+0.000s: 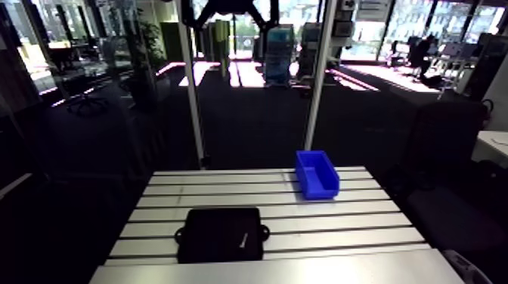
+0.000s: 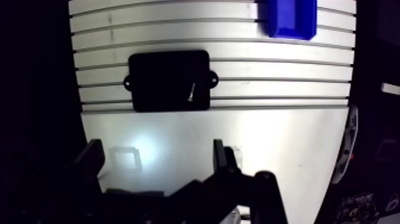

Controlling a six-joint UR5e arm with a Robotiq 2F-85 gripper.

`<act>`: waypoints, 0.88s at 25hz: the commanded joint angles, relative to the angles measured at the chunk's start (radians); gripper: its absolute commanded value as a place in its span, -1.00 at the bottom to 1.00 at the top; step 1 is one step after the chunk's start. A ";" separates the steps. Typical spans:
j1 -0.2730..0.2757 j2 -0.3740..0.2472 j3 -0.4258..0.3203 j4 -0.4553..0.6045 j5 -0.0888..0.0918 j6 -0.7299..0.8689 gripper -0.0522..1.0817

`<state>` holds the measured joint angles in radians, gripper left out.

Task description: Pick up the M10 bolt from the tray and put it into the blue bin.

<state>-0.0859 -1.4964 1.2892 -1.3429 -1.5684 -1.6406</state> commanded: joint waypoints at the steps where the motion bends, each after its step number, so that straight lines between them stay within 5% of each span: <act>1: 0.014 0.009 -0.029 -0.028 -0.008 0.031 -0.90; 15: 0.015 0.011 -0.014 -0.028 -0.002 0.049 -0.90; 22: 0.015 0.011 0.067 -0.097 0.005 0.198 -0.90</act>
<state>-0.0706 -1.4849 1.2956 -1.3785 -1.5687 -1.5433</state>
